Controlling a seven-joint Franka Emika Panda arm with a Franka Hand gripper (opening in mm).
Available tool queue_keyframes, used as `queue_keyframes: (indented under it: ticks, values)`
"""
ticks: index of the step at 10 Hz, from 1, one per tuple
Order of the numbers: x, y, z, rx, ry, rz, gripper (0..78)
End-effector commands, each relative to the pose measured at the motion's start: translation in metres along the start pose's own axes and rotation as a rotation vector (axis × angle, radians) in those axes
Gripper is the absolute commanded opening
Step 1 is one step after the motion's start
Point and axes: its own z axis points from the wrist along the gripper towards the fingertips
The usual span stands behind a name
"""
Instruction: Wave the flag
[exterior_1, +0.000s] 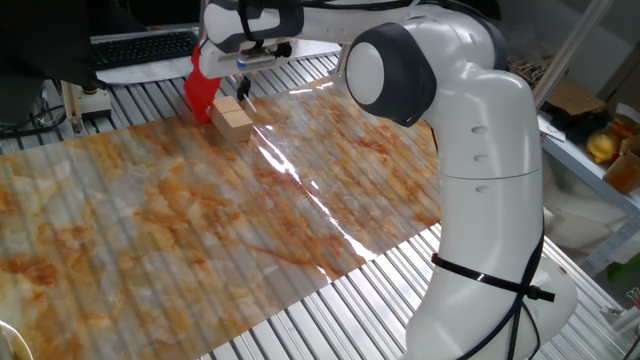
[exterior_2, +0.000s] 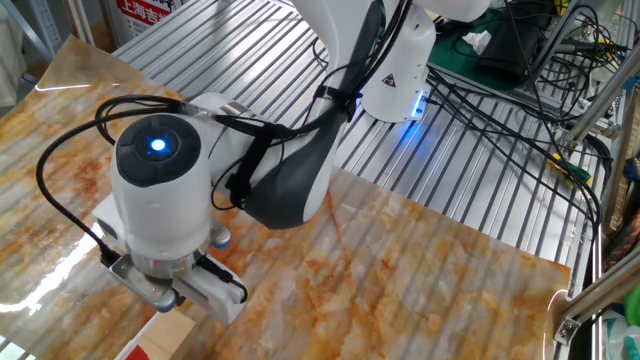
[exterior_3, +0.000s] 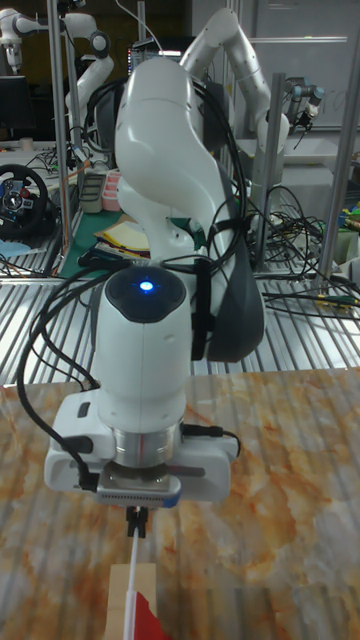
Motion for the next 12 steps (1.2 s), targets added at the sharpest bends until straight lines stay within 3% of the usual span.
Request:
queue_keyframes:
  ticks: [1, 5, 7, 10, 12]
  values:
    - [0.018, 0.011, 0.028, 0.005, 0.013, 0.012, 1.1]
    - [0.023, 0.015, 0.045, 0.007, 0.018, 0.01, 1.1]
    - [0.027, 0.016, 0.055, 0.024, 0.017, -0.002, 1.1]
    - [0.029, 0.003, 0.061, 0.021, 0.018, -0.032, 1.1]
    - [0.03, 0.001, 0.062, 0.026, 0.034, -0.021, 1.1]
